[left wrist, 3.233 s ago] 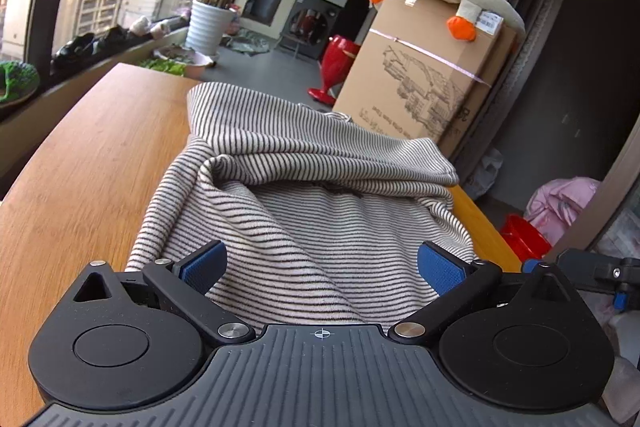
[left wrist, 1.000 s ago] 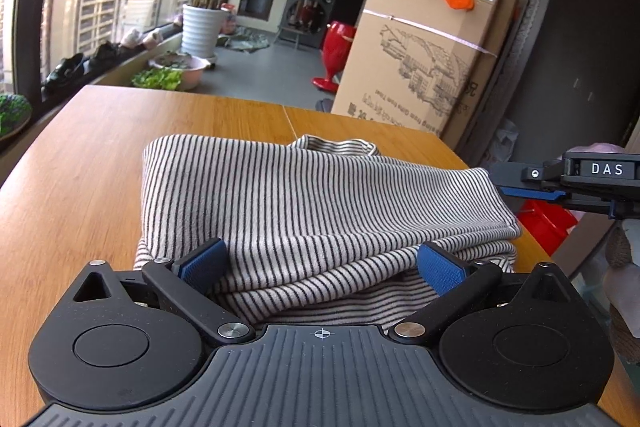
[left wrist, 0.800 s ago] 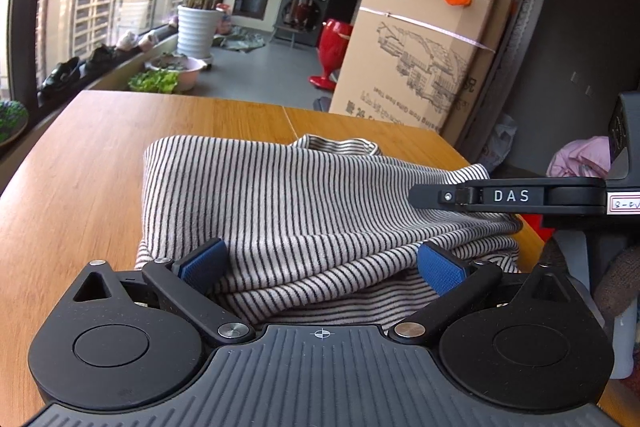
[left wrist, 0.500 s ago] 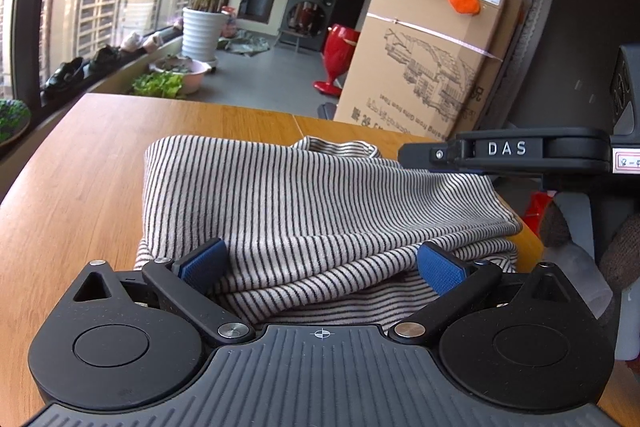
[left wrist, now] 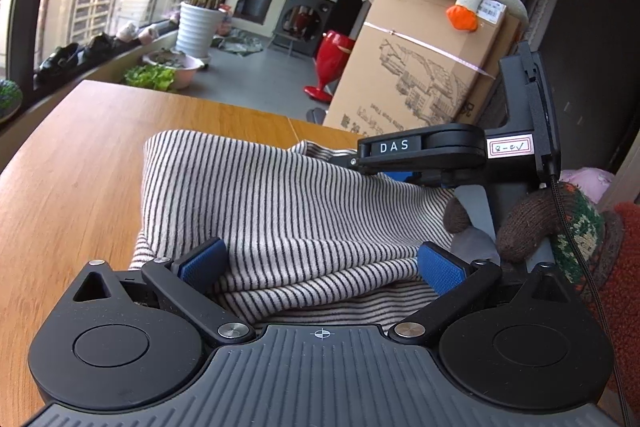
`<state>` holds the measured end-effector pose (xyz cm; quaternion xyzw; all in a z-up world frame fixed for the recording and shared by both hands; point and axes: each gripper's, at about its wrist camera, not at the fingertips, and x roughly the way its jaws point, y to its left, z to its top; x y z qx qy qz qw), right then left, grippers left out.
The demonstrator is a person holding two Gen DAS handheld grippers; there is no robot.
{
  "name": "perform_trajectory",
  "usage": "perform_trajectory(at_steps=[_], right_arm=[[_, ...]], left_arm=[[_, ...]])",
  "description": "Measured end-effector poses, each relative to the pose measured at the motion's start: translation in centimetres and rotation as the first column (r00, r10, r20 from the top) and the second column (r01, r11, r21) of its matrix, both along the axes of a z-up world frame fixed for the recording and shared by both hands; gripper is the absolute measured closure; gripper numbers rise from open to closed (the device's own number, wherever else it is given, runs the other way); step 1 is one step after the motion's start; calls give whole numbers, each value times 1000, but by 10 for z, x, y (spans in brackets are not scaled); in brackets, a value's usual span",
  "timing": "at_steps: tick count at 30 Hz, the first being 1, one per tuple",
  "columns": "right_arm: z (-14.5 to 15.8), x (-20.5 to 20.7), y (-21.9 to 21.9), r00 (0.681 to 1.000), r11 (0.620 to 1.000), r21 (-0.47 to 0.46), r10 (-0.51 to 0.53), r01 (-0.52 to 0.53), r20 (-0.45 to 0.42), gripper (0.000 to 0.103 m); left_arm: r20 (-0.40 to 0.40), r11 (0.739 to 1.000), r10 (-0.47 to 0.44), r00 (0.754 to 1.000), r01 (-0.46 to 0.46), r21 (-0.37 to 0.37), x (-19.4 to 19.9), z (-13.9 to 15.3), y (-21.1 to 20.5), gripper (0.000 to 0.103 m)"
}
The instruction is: Fold clothes
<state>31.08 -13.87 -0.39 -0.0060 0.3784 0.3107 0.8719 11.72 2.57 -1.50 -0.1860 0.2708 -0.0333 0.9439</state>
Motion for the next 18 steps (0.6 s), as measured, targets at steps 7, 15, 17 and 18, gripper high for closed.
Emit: perform_trajectory(at_steps=[7, 15, 17, 18], right_arm=[[39, -34, -21, 998, 990, 136, 37, -43, 49, 97], [19, -124, -70, 990, 969, 215, 133, -122, -37, 98], [7, -131, -76, 992, 963, 243, 128, -118, -25, 99], [6, -133, -79, 993, 960, 257, 119, -109, -22, 99]], left_arm=[[23, 998, 4, 1000, -2, -68, -5, 0, 11, 0], [177, 968, 213, 961, -182, -176, -39, 27, 45, 0], [165, 962, 238, 957, -209, -173, -36, 33, 50, 0], [142, 962, 237, 961, -212, -169, -31, 34, 53, 0]])
